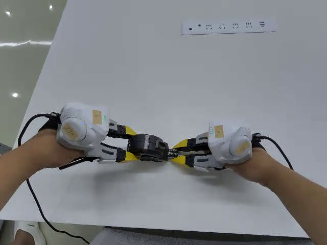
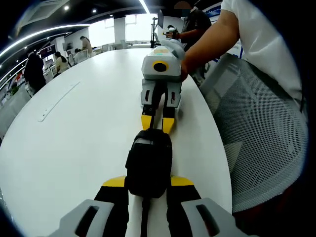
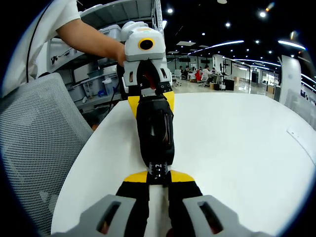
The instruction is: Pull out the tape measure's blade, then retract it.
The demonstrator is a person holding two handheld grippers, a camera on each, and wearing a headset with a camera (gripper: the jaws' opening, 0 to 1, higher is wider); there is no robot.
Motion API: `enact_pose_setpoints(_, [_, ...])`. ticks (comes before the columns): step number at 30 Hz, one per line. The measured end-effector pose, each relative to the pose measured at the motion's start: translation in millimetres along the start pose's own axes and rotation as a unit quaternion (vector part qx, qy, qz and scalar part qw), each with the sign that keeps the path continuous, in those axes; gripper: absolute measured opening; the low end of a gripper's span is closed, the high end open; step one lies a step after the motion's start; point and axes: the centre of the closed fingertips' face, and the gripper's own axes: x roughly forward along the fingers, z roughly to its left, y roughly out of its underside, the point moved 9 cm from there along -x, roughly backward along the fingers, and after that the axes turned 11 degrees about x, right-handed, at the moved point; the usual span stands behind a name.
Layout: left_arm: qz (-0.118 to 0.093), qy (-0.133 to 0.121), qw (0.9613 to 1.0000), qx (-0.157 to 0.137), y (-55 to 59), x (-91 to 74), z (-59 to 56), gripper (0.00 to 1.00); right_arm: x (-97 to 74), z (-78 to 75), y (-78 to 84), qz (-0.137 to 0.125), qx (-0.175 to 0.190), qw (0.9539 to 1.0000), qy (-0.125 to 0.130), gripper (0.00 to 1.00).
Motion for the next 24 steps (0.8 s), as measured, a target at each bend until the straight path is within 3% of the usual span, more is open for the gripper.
enact_pose_setpoints(10, [0.003, 0.001, 1.0000, -0.004, -0.2, 0.0, 0.5, 0.26, -13.1, -0.6, 4.8, 0.006, 0.001, 1.0000, 0.007, 0.12])
enact_pose_setpoints(24, [0.010, 0.001, 0.9999, -0.005, -0.9, 0.1, 0.6, 0.26, -46.8, -1.8, 16.7, 0.022, -0.005, 0.9995, 0.024, 0.11])
